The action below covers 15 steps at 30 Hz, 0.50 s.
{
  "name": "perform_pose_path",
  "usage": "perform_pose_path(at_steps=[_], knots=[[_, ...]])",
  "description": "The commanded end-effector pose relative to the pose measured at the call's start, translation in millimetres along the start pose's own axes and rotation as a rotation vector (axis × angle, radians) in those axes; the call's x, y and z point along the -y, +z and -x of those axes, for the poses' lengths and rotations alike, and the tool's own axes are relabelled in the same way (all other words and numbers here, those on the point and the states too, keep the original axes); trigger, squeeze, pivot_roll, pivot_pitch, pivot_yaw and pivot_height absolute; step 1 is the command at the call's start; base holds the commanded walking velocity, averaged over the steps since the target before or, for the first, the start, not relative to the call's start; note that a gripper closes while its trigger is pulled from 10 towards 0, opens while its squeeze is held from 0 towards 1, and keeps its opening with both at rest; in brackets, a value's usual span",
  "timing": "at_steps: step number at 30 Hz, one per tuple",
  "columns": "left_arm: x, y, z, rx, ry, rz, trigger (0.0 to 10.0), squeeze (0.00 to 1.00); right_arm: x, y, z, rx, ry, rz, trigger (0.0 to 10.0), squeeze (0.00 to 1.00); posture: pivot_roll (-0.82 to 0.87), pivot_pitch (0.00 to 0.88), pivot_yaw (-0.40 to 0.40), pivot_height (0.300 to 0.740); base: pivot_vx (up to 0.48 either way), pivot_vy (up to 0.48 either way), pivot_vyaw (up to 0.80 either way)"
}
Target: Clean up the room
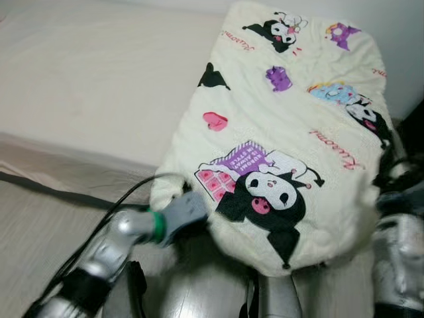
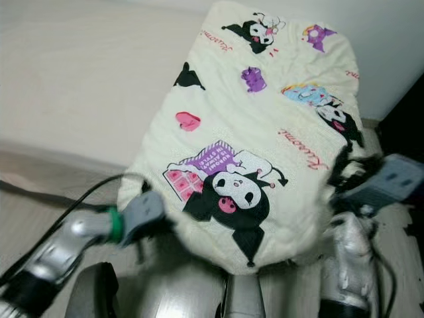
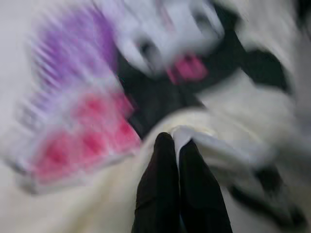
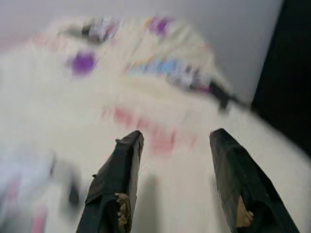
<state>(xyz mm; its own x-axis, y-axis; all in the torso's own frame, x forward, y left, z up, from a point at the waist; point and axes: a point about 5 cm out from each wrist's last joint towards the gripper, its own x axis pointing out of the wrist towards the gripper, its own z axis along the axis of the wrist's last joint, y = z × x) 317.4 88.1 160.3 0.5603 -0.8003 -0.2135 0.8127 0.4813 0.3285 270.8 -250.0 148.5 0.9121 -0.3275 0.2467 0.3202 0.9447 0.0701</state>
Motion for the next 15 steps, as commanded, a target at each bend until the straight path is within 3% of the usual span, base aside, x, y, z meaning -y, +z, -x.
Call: perform_pose_path(at_steps=[1,4,5,7,8,9,10,11,12,13,14,15], knots=[[0.0,-5,5.2,-0.002,0.023,0.067,10.0,0.00,4.7,-3,8.0,-0.016,-0.023,0.023,10.0,0.05,-0.05,0.179,0.024,0.506,0.000,0.000,0.00],[-1.7,0,7.0,0.021,0.043,0.101,10.0,0.00,7.4,-21,33.9,-0.100,-0.042,0.021,10.0,0.07,-0.05,0.184,0.025,0.506,0.000,0.000,0.00],[-2.7,-1,7.3,0.013,0.058,0.103,10.0,0.00,8.4,-28,45.1,-0.133,-0.047,0.022,10.0,0.22,-0.06,0.189,0.028,0.506,0.000,0.000,0.00],[-3.4,-2,7.3,0.006,0.069,0.102,10.0,0.00,9.0,-32,52.2,-0.153,-0.050,0.022,10.0,0.22,-0.06,0.189,0.028,0.506,0.000,0.000,0.00],[-3.7,-3,6.6,-0.004,0.085,0.095,10.0,0.00,13.1,-40,62.3,-0.187,-0.078,0.063,10.0,0.47,-0.06,0.194,0.023,0.506,0.000,0.000,0.00],[-3.9,-4,6.1,-0.011,0.095,0.091,10.0,0.00,16.1,-44,68.7,-0.207,-0.097,0.094,10.0,0.47,-0.06,0.194,0.023,0.506,0.000,0.000,0.00],[-3.9,-6,5.9,-0.017,0.104,0.094,10.0,0.00,24.0,-51,79.2,-0.237,-0.148,0.128,10.0,0.56,-0.06,0.197,0.014,0.506,0.000,0.000,0.00],[-4.3,-7,6.2,-0.024,0.118,0.102,10.0,0.00,42.1,-64,99.2,-0.297,-0.269,0.198,10.0,0.56,-0.06,0.197,0.014,0.506,0.000,0.000,0.00],[-4.3,-7,6.2,-0.024,0.118,0.102,10.0,0.00,42.1,-64,99.2,-0.297,-0.269,0.198,10.0,0.56,-0.06,0.197,0.014,0.506,0.000,0.000,0.00],[-4.3,-7,6.3,-0.024,0.121,0.108,10.0,0.00,47.5,-70,107.0,-0.329,-0.289,0.209,10.0,0.47,-0.06,0.197,0.014,0.506,0.000,0.000,0.00],[-4.1,-7,6.5,-0.024,0.123,0.113,10.0,0.00,50.3,-75,111.5,-0.349,-0.285,0.220,10.0,0.04,-0.07,0.200,0.018,0.506,0.000,0.000,0.00],[-3.7,-6,7.0,-0.025,0.125,0.118,10.0,0.00,51.5,-78,114.5,-0.360,-0.270,0.203,10.0,0.04,-0.07,0.200,0.018,0.506,0.000,0.000,0.00]])
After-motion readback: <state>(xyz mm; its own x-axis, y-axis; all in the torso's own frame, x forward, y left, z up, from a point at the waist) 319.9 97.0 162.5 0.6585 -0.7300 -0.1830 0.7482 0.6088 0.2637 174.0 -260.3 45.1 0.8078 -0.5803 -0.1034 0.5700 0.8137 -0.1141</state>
